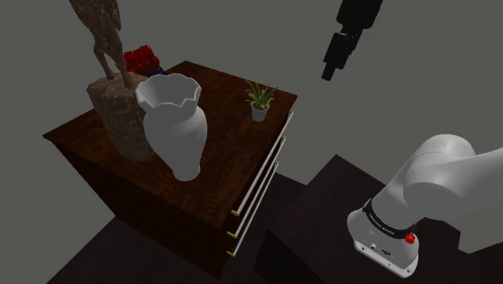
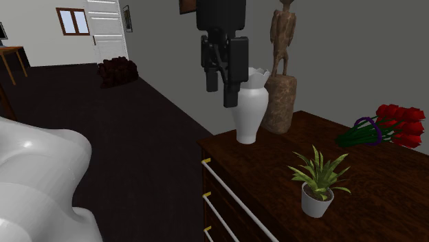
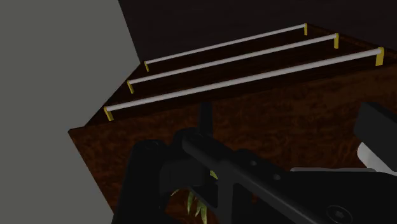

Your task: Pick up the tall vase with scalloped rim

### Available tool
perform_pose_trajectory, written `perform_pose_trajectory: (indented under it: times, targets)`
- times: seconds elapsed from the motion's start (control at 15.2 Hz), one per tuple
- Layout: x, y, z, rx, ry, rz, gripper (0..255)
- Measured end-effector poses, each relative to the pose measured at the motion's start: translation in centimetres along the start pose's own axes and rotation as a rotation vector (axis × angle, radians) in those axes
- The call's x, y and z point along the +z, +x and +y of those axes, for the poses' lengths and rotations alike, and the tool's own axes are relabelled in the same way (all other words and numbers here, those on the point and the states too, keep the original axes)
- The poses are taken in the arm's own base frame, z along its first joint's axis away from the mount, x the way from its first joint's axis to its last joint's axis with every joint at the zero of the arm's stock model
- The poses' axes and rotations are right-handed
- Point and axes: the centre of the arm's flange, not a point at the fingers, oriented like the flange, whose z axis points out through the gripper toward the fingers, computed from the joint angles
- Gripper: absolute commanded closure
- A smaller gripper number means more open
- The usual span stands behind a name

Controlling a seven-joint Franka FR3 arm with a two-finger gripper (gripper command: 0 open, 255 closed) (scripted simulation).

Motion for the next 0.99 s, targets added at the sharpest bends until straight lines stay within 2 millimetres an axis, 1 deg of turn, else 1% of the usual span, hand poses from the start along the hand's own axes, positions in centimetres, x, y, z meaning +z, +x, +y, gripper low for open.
perform_pose_trajectory:
  times: [0.07, 0.13, 0.2, 0.26, 0.33, 0.4, 0.53, 0.59, 0.73, 0.79, 0.99]
  targets:
    - [0.0, 0.0, 0.0, 0.0, 0.0, 0.0, 0]
    - [0.1, 0.4, -0.4, 0.002, 0.005, -0.002, 0]
    - [0.0, 1.1, -1.1, 0.006, 0.013, -0.004, 0]
    - [0.4, 1.8, -1.9, 0.01, 0.023, -0.008, 0]
    - [0.3, 2.6, -2.6, 0.015, 0.034, -0.011, 0]
    - [0.7, 3.4, -3.3, 0.02, 0.044, -0.015, 0]
    - [0.7, 5.2, -5.1, 0.03, 0.067, -0.023, 0]
    - [1.0, 6.1, -5.7, 0.036, 0.078, -0.026, 0]
    - [1.3, 8.0, -7.5, 0.046, 0.101, -0.033, 0]
    - [1.1, 8.9, -8.3, 0.051, 0.113, -0.037, 0]
    - [1.5, 11.6, -10.6, 0.066, 0.147, -0.048, 0]
